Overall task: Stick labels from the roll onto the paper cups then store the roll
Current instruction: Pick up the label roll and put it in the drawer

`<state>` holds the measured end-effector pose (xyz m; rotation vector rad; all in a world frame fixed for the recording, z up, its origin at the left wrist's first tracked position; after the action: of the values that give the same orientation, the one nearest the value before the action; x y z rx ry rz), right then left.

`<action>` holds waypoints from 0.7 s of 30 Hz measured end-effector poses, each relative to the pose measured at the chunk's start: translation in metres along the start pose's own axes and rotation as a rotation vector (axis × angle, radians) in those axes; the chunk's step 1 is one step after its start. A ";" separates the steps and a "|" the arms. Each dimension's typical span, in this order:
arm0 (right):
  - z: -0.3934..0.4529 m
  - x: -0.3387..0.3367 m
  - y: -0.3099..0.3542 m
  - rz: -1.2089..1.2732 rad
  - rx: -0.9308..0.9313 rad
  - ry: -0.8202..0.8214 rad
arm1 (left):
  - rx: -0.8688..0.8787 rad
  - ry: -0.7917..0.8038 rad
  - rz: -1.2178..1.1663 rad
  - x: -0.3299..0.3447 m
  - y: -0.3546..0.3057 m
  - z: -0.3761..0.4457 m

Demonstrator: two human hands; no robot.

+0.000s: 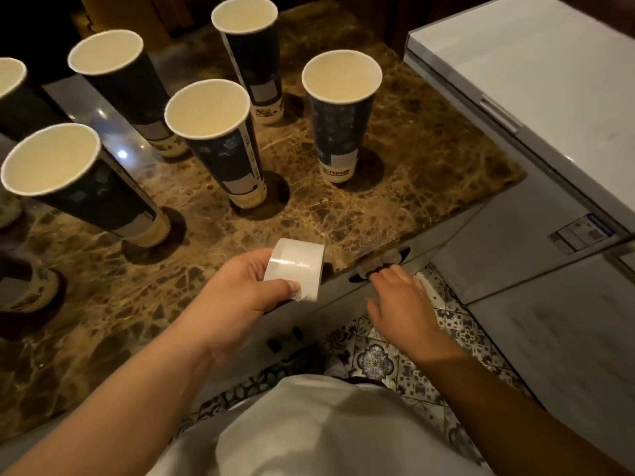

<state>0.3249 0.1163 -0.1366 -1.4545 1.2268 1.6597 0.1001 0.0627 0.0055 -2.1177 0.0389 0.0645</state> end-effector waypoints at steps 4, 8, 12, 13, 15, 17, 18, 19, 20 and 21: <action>-0.009 0.004 0.000 0.038 0.071 0.036 | 0.007 0.055 -0.048 -0.007 0.010 -0.006; -0.035 0.008 -0.006 0.035 0.109 0.038 | -0.007 0.105 -0.092 -0.011 0.026 -0.013; -0.062 0.006 -0.006 0.021 0.155 0.071 | -0.012 0.152 -0.090 -0.008 0.038 -0.024; -0.069 0.005 -0.007 0.032 0.171 0.096 | -0.009 0.161 -0.086 -0.007 0.039 -0.025; -0.084 0.002 -0.007 0.073 0.194 0.139 | 0.005 0.174 -0.054 -0.002 0.044 -0.027; -0.099 -0.006 -0.008 0.133 0.195 0.173 | 0.027 0.181 -0.025 0.005 0.051 -0.031; -0.106 -0.012 -0.008 0.139 0.186 0.201 | 0.031 0.183 -0.013 0.008 0.054 -0.033; -0.111 -0.019 -0.008 0.128 0.169 0.215 | 0.034 0.185 0.000 0.010 0.056 -0.036; -0.116 -0.027 -0.007 0.112 0.158 0.201 | 0.037 0.189 0.015 0.013 0.059 -0.038; -0.121 -0.037 -0.006 0.114 0.158 0.144 | 0.036 0.191 0.031 0.015 0.061 -0.039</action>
<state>0.3871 0.0129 -0.0985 -1.4496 1.5097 1.5130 0.1134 -0.0022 -0.0278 -2.0817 0.1847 -0.1190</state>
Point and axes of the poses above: each hand's wrist, its own z-axis towards the middle knuckle, its own x-axis out of the palm, y = z × x, the point moved 2 cm from there along z, towards the middle knuckle
